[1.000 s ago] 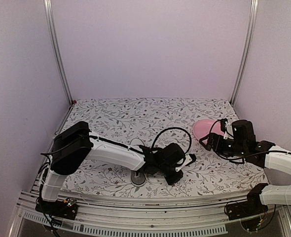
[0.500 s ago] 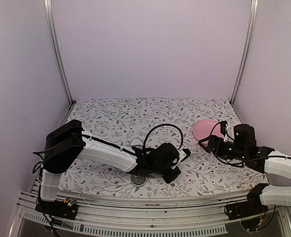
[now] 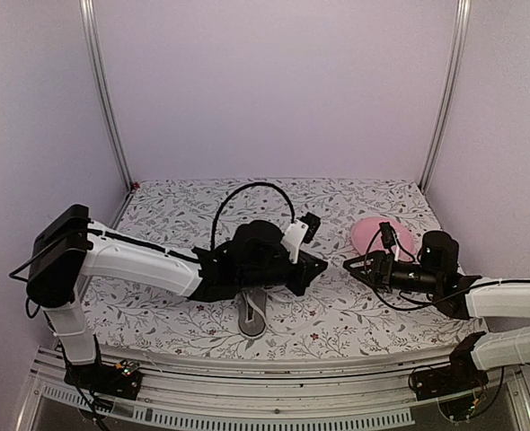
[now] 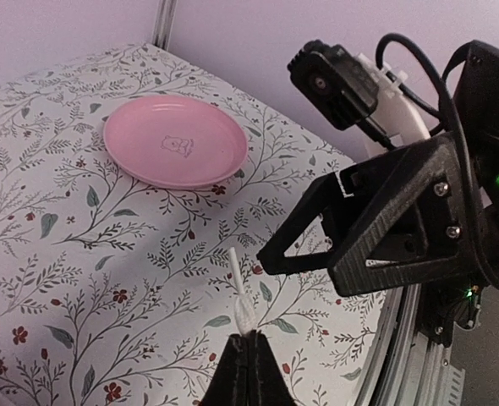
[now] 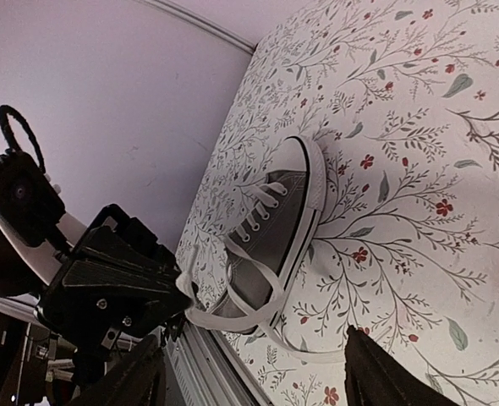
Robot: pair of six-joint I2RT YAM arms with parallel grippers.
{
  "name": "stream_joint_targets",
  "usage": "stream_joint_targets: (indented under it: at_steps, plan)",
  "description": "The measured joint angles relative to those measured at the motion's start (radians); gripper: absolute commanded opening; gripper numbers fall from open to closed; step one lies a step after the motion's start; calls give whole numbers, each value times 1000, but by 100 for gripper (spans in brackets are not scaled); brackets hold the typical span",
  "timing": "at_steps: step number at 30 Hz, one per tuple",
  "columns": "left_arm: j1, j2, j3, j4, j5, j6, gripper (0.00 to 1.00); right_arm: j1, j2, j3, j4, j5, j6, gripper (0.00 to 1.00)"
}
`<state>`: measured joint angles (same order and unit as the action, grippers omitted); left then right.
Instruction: Tie the shoes
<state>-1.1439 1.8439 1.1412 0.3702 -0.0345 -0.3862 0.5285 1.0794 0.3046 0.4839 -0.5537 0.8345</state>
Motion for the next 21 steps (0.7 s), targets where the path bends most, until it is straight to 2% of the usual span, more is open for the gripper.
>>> stream_joint_targets:
  at_steps: [5,7,10,18,21]
  plan:
    - [2,0,-24,16,28,-16,0,59,94,20,156,-52,84,66]
    - [2,0,-25,27,31,-23,0,76,104,31,190,-51,98,62]
    - [2,0,-26,40,39,-30,0,88,123,47,227,-49,115,52]
    - [2,0,-26,57,55,-34,0,121,191,102,252,-40,137,31]
    - [2,0,-29,60,55,-35,0,124,197,103,253,-28,138,18]
